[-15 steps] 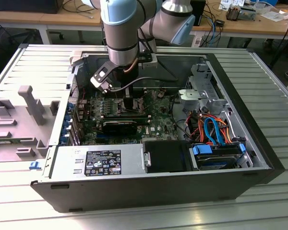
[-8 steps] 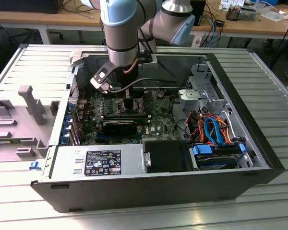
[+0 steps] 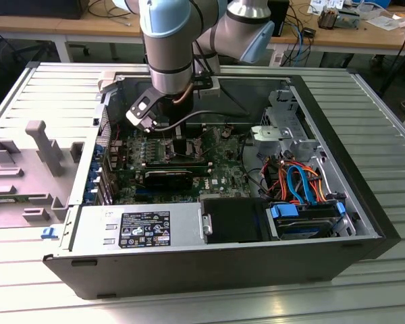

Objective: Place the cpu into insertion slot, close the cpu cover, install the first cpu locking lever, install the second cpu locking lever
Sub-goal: 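Place the cpu into insertion slot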

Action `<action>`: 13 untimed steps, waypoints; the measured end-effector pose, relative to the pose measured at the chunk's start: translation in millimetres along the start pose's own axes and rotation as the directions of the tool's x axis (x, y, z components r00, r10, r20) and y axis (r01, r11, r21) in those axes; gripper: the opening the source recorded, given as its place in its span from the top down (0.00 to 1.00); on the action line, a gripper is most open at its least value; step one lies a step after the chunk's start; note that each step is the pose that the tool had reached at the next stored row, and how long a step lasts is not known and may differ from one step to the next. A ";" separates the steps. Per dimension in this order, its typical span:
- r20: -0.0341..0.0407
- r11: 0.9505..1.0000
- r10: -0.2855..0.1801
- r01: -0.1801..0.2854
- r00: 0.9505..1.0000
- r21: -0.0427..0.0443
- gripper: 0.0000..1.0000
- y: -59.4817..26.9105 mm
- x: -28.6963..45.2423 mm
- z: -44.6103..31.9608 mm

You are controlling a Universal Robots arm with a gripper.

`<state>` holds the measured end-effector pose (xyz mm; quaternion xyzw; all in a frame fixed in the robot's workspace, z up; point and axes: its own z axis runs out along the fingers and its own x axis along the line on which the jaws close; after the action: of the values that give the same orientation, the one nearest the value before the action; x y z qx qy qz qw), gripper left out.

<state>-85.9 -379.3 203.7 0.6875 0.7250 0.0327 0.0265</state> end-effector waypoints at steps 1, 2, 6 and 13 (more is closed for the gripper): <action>0.000 1.000 0.000 0.000 1.000 0.000 0.47 0.0 0.0 0.3; 0.000 1.000 0.000 0.000 1.000 0.000 0.47 -0.1 0.0 0.8; 0.000 1.000 0.000 0.000 1.000 0.000 0.47 -0.1 0.2 1.1; 0.000 1.000 0.001 -0.001 1.000 0.000 0.47 -0.1 0.6 1.2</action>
<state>-85.9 -378.7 202.6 0.6877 0.7248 0.0328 0.0265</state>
